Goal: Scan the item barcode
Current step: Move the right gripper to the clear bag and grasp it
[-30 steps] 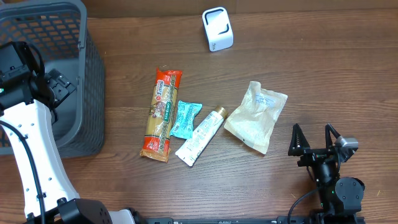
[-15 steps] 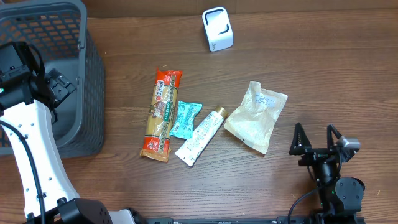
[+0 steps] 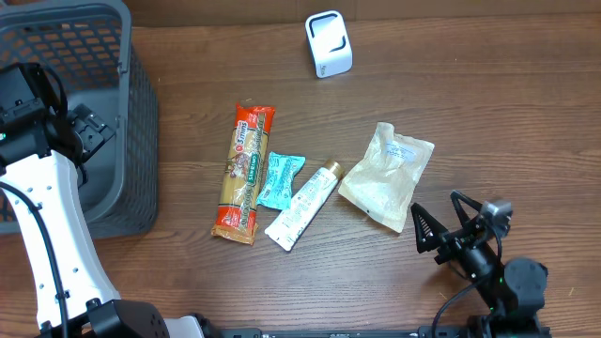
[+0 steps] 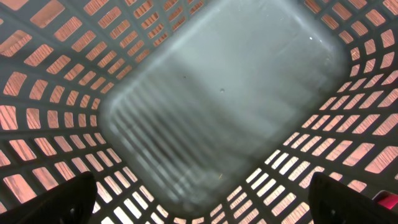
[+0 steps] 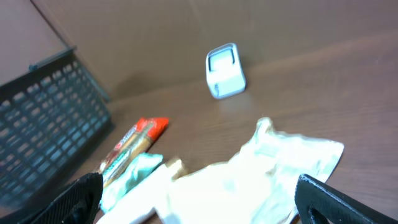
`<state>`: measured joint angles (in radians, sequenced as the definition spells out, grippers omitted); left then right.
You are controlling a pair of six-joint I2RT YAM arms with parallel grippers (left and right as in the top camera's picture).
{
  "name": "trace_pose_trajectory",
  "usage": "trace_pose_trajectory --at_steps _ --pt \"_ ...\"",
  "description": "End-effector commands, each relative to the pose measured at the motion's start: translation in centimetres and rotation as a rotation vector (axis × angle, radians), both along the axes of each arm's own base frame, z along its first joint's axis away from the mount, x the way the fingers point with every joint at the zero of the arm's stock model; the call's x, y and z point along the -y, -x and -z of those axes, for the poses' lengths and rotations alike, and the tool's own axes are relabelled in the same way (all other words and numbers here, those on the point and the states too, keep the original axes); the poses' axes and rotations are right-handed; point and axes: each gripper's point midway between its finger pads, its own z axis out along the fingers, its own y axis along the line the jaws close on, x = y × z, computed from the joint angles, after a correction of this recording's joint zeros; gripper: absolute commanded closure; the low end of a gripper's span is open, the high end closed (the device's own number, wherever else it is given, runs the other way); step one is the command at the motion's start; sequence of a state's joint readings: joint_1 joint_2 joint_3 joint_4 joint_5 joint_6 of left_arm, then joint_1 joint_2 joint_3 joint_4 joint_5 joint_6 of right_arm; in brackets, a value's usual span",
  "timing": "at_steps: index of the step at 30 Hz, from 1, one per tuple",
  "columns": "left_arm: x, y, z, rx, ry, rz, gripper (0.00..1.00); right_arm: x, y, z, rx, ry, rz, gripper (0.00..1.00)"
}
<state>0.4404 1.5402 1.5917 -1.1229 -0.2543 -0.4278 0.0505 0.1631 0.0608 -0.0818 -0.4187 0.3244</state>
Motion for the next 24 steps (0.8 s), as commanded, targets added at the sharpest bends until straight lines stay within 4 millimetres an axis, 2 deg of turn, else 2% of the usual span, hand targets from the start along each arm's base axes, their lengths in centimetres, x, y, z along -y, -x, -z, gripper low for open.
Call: trace_pose_trajectory --at_steps 1,5,10,15,21,24 --pt "0.3 0.0 0.4 0.001 0.02 -0.008 0.0 -1.4 0.1 -4.3 0.027 0.012 -0.093 0.0" --pt "0.3 0.0 0.4 0.001 0.02 -0.008 0.01 -2.1 -1.2 -5.9 -0.109 0.08 -0.146 0.0" --pt "0.3 0.0 0.4 0.001 0.02 -0.008 0.0 -2.2 -3.1 -6.3 -0.36 0.154 -0.192 0.0" --pt "0.3 0.0 0.4 0.001 0.02 -0.008 0.0 -2.3 -4.7 -5.3 -0.575 0.189 -0.234 0.0" --pt "0.3 0.0 0.4 0.001 0.02 -0.008 0.0 -4.5 -5.7 -3.8 -0.671 0.09 -0.372 0.0" --pt "0.3 0.0 0.4 0.001 0.02 -0.008 0.0 -4.4 -6.5 -2.6 -0.698 0.099 -0.361 0.07"
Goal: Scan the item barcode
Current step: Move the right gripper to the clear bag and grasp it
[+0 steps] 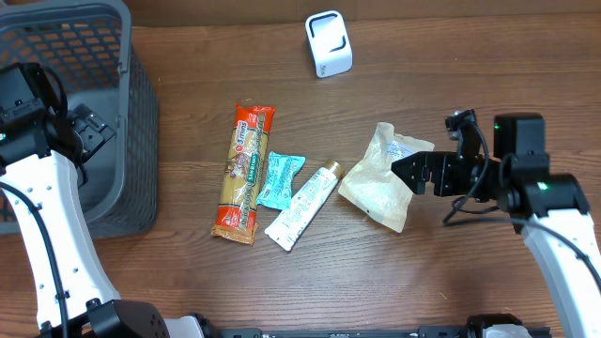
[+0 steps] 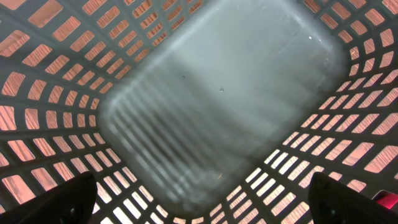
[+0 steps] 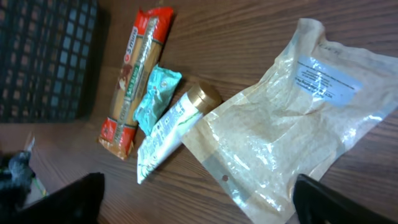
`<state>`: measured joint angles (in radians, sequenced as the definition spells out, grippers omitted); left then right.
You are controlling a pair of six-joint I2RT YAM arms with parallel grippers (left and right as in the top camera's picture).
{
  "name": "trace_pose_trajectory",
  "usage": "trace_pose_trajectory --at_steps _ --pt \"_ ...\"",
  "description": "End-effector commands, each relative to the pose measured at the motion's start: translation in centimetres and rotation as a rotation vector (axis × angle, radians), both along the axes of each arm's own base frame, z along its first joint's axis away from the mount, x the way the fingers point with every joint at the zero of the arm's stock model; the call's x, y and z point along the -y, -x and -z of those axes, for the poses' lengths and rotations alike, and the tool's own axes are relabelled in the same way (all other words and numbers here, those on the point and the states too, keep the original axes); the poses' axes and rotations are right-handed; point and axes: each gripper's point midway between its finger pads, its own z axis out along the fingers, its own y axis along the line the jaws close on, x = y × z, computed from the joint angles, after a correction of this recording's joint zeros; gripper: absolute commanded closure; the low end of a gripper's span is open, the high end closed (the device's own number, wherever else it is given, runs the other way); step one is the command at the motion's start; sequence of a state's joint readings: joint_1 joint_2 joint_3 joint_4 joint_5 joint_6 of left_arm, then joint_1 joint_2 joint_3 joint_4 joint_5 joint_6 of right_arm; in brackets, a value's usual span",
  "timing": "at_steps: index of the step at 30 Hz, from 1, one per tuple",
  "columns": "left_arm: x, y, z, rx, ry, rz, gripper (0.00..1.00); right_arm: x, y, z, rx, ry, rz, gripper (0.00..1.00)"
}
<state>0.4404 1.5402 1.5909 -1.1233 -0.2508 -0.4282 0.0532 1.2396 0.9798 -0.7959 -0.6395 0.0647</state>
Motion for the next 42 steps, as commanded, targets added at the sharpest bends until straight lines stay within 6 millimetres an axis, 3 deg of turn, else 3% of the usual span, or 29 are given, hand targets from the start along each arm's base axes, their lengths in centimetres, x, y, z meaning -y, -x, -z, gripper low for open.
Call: trace_pose_trajectory --at_steps 1,3,8,17,21,26,37,42 --pt "0.2 0.0 0.3 0.001 0.017 -0.01 0.0 -0.7 -0.6 -0.2 0.013 -0.017 -0.036 0.07" --pt "0.2 0.0 0.3 0.001 0.017 -0.009 0.0 -0.5 -0.8 0.6 0.006 0.036 -0.024 0.0" --pt "0.2 0.0 0.3 0.001 0.017 -0.009 0.01 -0.9 -0.8 2.6 0.021 0.269 0.006 0.0" --pt "0.2 0.0 0.3 0.001 0.017 -0.009 0.0 -5.8 0.6 5.5 0.192 0.677 -0.171 0.0" --pt "0.2 0.0 0.3 0.001 0.017 -0.009 0.01 -8.3 1.3 8.1 0.236 0.797 -0.303 0.0" --pt "0.2 0.0 0.3 0.001 0.017 -0.009 0.0 -9.4 1.4 11.2 0.259 0.948 -0.368 0.0" --pt "0.2 0.0 0.3 0.001 0.017 -0.009 0.0 -7.9 -1.1 15.2 0.285 1.163 -0.363 0.04" --pt "0.2 0.0 0.3 0.001 0.017 -0.009 0.0 -6.5 -3.1 15.4 0.297 1.202 -0.29 0.12"
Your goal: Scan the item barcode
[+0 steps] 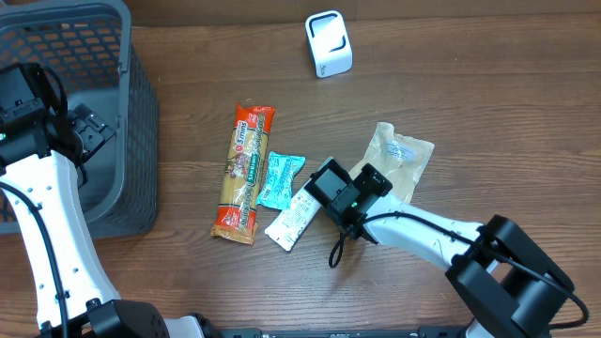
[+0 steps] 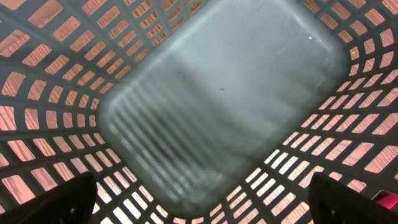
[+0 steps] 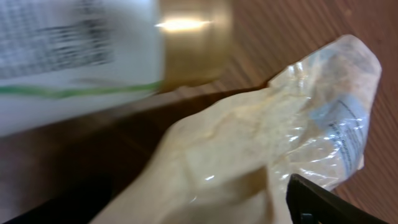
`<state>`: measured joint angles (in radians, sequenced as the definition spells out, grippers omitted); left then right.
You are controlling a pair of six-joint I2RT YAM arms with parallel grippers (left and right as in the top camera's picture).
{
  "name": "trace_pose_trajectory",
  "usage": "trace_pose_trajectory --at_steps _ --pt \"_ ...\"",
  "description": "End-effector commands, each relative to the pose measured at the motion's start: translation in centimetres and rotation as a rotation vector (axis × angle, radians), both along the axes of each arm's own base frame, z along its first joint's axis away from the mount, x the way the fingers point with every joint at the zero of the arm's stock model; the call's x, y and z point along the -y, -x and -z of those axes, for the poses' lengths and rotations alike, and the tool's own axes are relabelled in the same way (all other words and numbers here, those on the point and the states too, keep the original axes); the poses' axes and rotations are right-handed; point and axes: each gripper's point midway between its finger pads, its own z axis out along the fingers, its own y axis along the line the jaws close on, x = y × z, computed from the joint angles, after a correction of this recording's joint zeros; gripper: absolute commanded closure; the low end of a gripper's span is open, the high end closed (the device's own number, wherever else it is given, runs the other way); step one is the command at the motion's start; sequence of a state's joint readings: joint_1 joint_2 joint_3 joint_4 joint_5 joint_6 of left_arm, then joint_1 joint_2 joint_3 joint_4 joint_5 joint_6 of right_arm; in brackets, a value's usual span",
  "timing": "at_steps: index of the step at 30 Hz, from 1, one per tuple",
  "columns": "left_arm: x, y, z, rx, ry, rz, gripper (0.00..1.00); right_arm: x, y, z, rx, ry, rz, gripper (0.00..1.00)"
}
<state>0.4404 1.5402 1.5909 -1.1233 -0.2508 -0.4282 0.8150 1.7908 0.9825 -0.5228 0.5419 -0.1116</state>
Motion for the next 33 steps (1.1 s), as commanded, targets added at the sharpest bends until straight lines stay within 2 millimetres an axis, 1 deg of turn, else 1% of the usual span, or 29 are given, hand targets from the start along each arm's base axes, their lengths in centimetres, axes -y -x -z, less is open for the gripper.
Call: trace_pose_trajectory --at_steps 1,2,4,6,8,11,13,16,18,20,22,25,27,29,31,33 --pt "0.2 0.0 0.3 0.001 0.017 -0.009 0.0 1.6 -2.3 -0.7 0.067 0.043 0.051 0.14" --pt "0.2 0.0 0.3 0.001 0.017 -0.009 0.01 1.9 -2.7 -0.8 0.075 0.039 0.064 0.16" --pt "0.2 0.0 0.3 0.001 0.017 -0.009 0.0 2.6 -3.2 -0.9 0.079 0.036 0.084 0.31" --pt "0.2 0.0 0.3 0.001 0.017 -0.009 0.0 3.3 -3.5 -0.8 0.076 0.035 0.105 0.51" --pt "0.2 0.0 0.3 0.001 0.017 -0.009 0.0 3.7 -3.6 -0.7 0.068 0.031 0.115 0.74" --pt "0.2 0.0 0.3 0.001 0.017 -0.009 0.0 3.3 -3.6 -0.6 0.057 -0.003 0.125 0.96" --pt "0.2 0.0 0.3 0.001 0.017 -0.009 0.0 2.9 -3.7 -1.0 0.073 -0.042 0.17 0.96" --pt "0.2 0.0 0.3 0.001 0.017 -0.009 0.0 2.3 -4.1 -2.9 0.082 -0.116 0.243 0.96" --pt "0.2 0.0 0.3 0.001 0.017 -0.009 0.0 1.4 -4.2 -5.0 0.061 -0.182 0.252 0.96" --pt "0.2 0.0 0.3 0.001 0.017 -0.009 0.0 0.3 -4.2 -7.6 0.042 -0.275 0.251 0.96" --pt "0.2 0.0 0.3 0.001 0.017 -0.009 0.0 -0.9 -4.0 -10.5 0.01 -0.393 0.227 0.96" --pt "0.2 0.0 0.3 0.001 0.017 -0.009 0.0 -2.2 -3.6 -14.8 -0.048 -0.621 0.196 0.96" --pt "0.2 0.0 0.3 0.001 0.017 -0.009 0.0 -2.4 -2.9 -17.4 -0.111 -0.785 0.157 0.96" --pt "0.2 0.0 0.3 0.001 0.017 -0.009 0.0 -2.3 -2.2 -19.3 -0.195 -0.939 0.12 0.96" --pt "0.2 0.0 0.3 0.001 0.017 -0.009 0.0 -1.7 -1.6 -21.0 -0.306 -1.105 0.075 0.96" --pt "0.2 0.0 0.3 0.001 0.017 -0.009 0.01 -1.0 -1.2 -21.6 -0.374 -1.2 0.025 0.96"
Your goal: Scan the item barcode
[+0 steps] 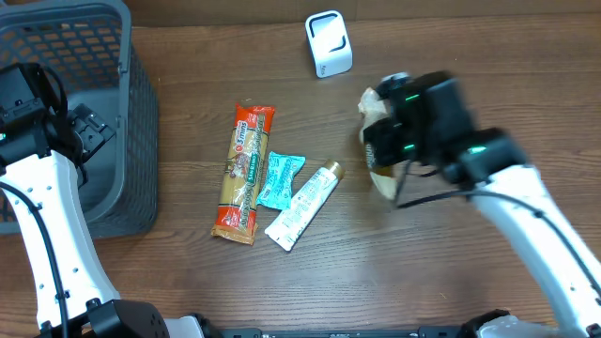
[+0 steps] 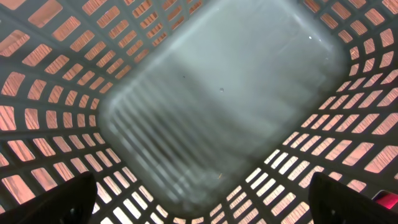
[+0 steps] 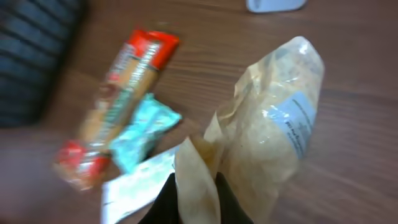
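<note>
My right gripper is shut on a corner of the tan pouch, which hangs from it off the table with its white label showing. From overhead, the right arm covers most of the pouch, a little short of the white scanner at the back. Only the scanner's lower edge shows in the right wrist view. My left gripper is open over the inside of the grey basket, with nothing between its fingers.
Three items lie mid-table: a red pasta pack, a teal packet and a white tube with a gold cap. The grey basket fills the back left corner, with the left arm above it.
My right gripper was low at the pouch's left end beside the tube's cap, with the pouch flat on the table. Now it is shut on the pouch, holding it up nearer the scanner.
At first my right arm stood open at the table's front right. It then hung open at the pouch's right side, and later sat low at its left end. Now it holds the pouch off the table. The left arm stayed over the basket throughout.
</note>
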`<state>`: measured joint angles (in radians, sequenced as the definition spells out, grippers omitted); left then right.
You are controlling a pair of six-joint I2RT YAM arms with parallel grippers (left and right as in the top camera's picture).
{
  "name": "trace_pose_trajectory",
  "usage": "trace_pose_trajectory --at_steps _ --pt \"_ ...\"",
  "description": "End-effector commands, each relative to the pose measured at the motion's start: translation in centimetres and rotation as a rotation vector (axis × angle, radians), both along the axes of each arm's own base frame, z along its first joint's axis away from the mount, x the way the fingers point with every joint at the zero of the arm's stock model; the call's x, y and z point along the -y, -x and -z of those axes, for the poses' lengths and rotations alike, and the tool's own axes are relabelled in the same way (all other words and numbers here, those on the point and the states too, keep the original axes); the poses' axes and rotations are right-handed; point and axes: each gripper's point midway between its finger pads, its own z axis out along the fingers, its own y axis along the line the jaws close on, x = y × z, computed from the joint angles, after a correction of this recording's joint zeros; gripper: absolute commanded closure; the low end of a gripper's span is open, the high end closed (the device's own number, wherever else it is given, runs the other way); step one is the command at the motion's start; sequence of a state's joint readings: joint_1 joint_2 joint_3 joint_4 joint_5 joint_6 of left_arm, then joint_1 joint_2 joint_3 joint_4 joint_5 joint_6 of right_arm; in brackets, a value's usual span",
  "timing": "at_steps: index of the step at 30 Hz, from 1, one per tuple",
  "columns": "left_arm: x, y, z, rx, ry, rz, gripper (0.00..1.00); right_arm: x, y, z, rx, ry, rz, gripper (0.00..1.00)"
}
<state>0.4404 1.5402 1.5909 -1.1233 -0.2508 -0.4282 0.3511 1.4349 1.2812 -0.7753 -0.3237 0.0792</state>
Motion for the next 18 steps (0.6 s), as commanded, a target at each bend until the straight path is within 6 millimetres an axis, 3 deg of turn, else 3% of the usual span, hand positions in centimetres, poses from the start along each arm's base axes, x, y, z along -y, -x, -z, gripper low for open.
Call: trace_pose_trajectory --at_steps 1,3,10,18 --pt "0.2 0.0 0.3 0.001 0.017 -0.01 0.0 -1.7 2.8 -2.4 -0.119 -0.358 -0.236 0.96" --pt "0.2 0.0 0.3 0.001 0.017 -0.009 0.0 -0.6 3.1 -2.0 -0.145 -0.441 -0.274 0.96" --pt "0.2 0.0 0.3 0.001 0.017 -0.009 0.0 1.6 3.4 3.0 -0.225 -0.536 -0.29 0.96" --pt "0.2 0.0 0.3 0.001 0.017 -0.009 0.0 5.5 1.4 6.8 -0.236 -0.485 -0.185 0.96"
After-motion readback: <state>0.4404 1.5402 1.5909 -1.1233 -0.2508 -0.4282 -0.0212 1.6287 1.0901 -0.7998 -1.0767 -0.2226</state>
